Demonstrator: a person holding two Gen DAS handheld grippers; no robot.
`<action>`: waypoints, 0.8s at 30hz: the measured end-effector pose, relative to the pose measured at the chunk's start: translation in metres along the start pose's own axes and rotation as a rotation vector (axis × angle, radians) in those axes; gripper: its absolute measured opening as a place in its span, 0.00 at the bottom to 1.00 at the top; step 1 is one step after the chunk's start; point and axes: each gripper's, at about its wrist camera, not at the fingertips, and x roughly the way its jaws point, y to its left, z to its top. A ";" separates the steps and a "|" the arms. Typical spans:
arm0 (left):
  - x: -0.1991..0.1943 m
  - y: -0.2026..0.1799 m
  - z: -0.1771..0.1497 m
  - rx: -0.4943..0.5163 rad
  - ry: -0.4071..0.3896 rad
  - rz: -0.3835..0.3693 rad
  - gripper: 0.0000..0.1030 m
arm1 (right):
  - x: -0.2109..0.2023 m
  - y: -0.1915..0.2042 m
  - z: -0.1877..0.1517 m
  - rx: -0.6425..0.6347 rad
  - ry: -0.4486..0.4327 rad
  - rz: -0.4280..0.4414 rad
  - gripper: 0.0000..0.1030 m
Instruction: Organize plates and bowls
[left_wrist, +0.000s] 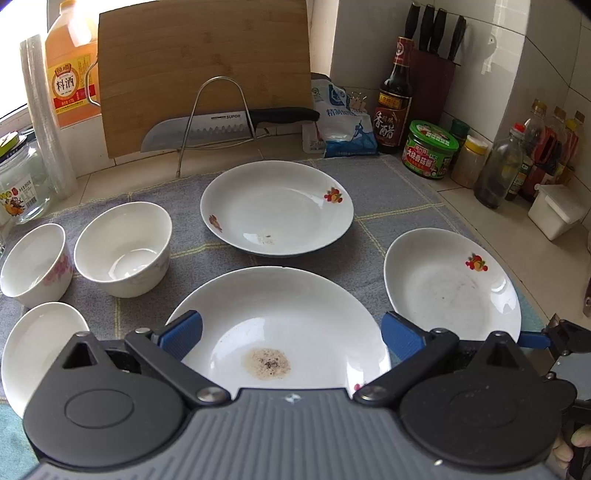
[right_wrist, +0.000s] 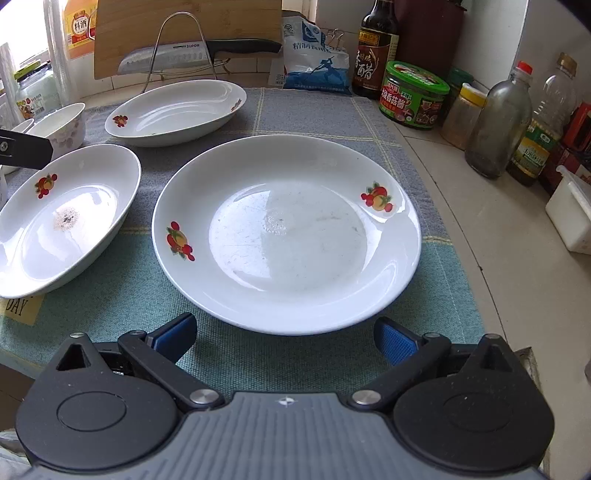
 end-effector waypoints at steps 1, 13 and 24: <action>0.002 -0.001 0.002 -0.012 0.003 -0.010 0.99 | 0.003 -0.003 0.000 0.001 0.002 0.016 1.00; 0.036 -0.044 0.038 0.102 0.022 -0.057 0.99 | 0.007 -0.022 -0.008 -0.116 -0.119 0.130 1.00; 0.086 -0.103 0.066 0.369 0.158 -0.222 0.99 | 0.005 -0.038 -0.020 -0.170 -0.213 0.183 1.00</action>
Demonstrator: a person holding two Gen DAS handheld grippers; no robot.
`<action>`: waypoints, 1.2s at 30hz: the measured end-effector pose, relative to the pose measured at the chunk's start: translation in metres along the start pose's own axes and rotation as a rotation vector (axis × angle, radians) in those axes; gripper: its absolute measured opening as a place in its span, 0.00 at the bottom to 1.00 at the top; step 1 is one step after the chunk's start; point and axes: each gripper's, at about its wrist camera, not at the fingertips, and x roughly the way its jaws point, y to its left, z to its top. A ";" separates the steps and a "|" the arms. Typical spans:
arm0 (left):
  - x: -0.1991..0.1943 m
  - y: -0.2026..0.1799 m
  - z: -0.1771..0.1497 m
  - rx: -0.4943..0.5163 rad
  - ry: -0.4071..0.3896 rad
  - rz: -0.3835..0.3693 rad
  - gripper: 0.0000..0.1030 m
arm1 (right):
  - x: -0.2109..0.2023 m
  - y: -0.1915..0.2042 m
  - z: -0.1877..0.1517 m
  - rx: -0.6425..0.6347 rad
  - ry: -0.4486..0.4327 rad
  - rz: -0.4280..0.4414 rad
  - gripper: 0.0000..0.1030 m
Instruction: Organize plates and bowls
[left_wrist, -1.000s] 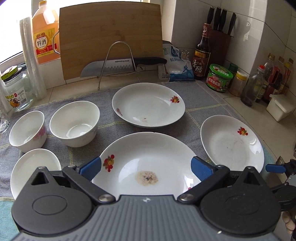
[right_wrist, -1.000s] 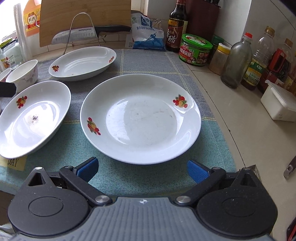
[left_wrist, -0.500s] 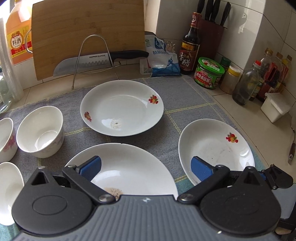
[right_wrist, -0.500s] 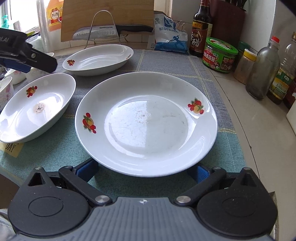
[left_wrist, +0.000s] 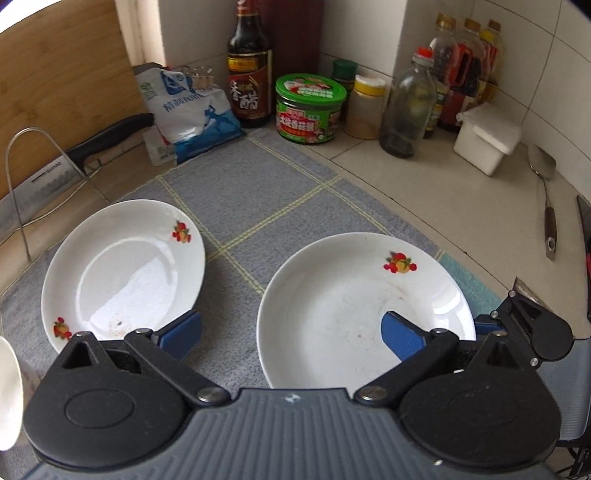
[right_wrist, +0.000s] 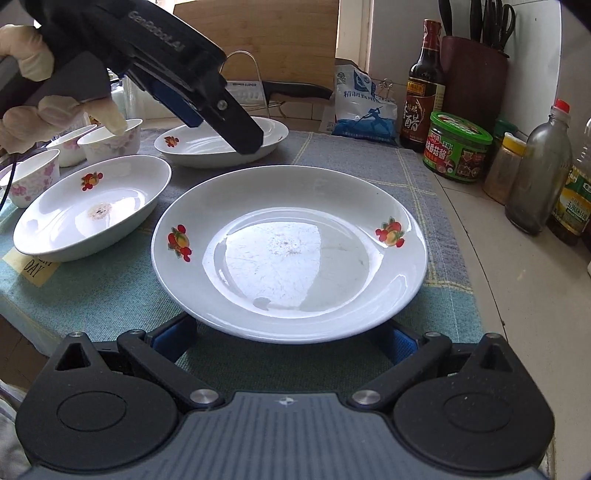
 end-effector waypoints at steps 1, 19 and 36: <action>0.005 -0.002 0.003 0.013 0.012 -0.016 0.99 | 0.000 0.000 0.000 0.000 0.000 0.001 1.00; 0.073 0.000 0.041 0.133 0.254 -0.227 0.89 | -0.002 -0.001 -0.004 0.000 -0.046 0.004 1.00; 0.094 0.002 0.056 0.228 0.386 -0.317 0.78 | 0.001 -0.002 -0.001 -0.002 -0.057 -0.002 1.00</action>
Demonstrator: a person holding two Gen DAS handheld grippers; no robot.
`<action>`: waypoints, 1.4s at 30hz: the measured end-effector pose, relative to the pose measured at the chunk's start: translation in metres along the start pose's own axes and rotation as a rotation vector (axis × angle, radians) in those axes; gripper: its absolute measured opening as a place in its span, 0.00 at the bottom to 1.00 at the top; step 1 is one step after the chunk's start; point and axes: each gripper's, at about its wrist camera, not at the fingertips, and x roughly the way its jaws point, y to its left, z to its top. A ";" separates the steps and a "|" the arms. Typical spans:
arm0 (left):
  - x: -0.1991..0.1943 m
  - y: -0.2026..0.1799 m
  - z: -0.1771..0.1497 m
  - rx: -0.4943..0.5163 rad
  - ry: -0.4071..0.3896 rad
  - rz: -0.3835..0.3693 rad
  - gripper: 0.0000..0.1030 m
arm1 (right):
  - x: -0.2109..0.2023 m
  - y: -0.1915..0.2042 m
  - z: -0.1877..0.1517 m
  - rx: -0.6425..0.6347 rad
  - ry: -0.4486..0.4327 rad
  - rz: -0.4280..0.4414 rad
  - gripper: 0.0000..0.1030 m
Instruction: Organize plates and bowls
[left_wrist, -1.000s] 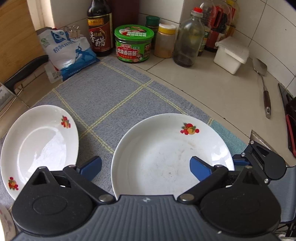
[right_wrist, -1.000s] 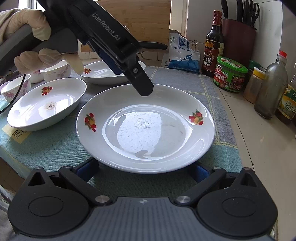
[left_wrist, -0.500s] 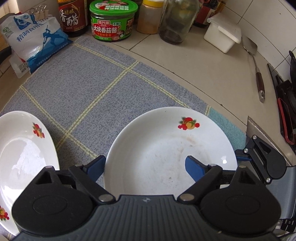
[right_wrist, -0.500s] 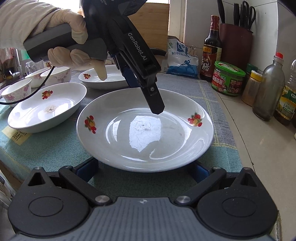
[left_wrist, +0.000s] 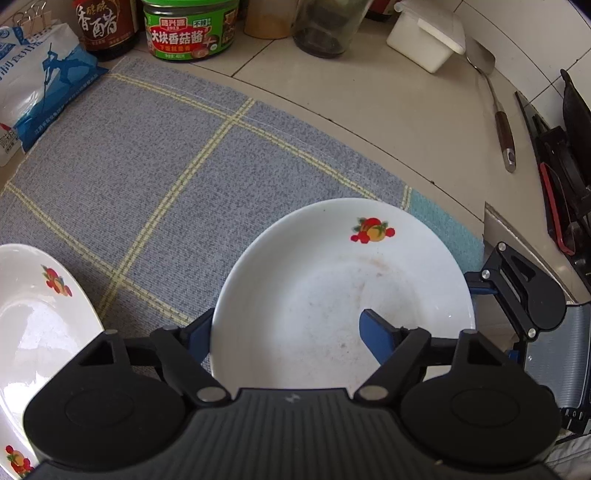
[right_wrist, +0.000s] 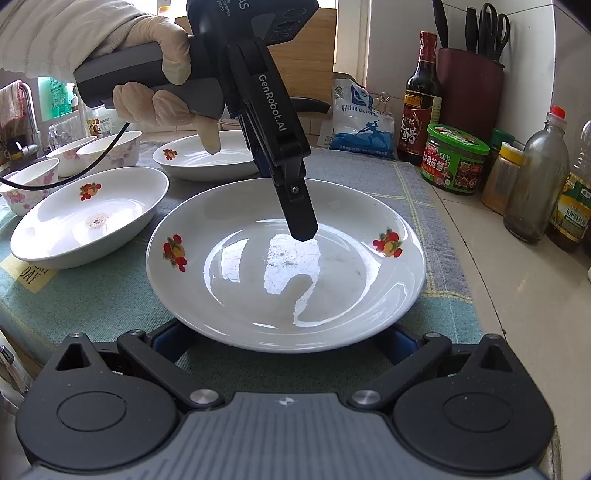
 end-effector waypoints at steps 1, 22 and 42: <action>0.001 0.000 0.000 0.003 0.004 -0.004 0.78 | 0.000 0.000 0.000 0.000 0.002 0.000 1.00; 0.000 0.003 0.006 0.017 0.009 -0.048 0.78 | 0.003 0.000 0.009 0.001 0.064 -0.011 1.00; -0.013 0.030 0.051 -0.003 -0.093 -0.019 0.78 | 0.026 -0.044 0.046 -0.054 0.057 -0.016 1.00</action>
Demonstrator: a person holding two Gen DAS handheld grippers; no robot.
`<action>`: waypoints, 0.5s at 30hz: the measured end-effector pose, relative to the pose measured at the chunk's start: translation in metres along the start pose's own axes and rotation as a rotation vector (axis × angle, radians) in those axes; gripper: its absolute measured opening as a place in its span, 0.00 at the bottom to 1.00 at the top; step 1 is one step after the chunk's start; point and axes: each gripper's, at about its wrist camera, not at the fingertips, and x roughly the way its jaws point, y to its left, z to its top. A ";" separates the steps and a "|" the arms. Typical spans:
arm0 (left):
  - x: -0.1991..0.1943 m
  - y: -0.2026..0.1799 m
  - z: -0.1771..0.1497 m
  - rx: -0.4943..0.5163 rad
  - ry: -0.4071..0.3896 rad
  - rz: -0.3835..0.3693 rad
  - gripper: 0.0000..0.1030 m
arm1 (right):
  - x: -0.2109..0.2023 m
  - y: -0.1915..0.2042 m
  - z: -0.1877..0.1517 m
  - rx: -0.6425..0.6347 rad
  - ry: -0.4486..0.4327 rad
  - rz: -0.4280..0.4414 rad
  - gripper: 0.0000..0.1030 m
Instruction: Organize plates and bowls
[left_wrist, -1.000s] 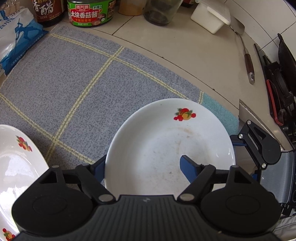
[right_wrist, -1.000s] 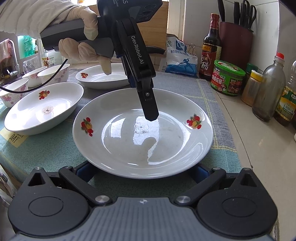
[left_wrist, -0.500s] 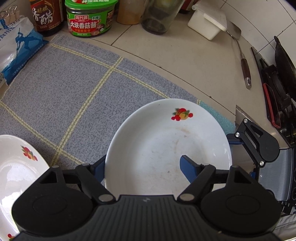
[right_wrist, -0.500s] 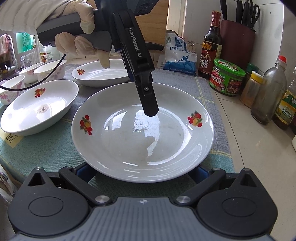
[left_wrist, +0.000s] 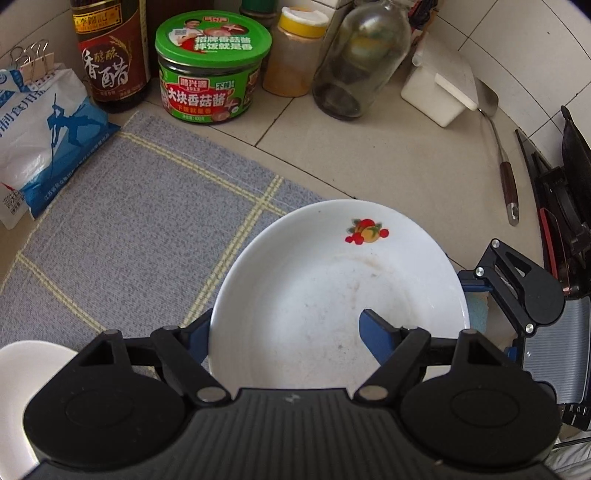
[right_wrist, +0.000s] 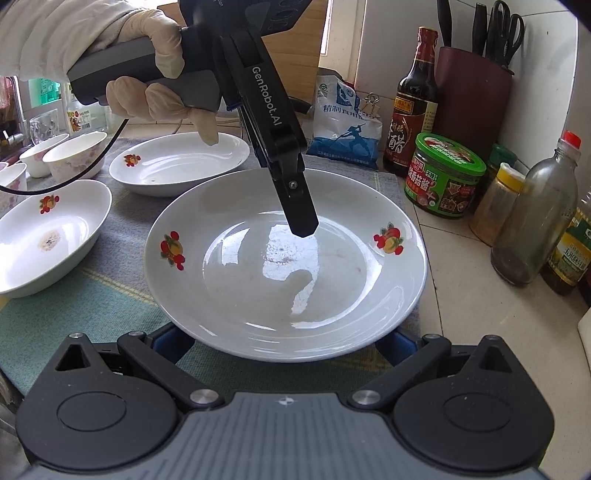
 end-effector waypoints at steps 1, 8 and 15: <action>0.001 0.001 0.003 0.000 -0.004 0.000 0.78 | 0.002 -0.004 0.002 -0.002 0.000 -0.001 1.00; 0.009 0.012 0.023 -0.003 -0.017 0.011 0.78 | 0.018 -0.023 0.012 -0.001 0.005 -0.004 1.00; 0.018 0.018 0.034 -0.004 -0.025 0.014 0.78 | 0.030 -0.035 0.015 0.010 0.015 -0.007 1.00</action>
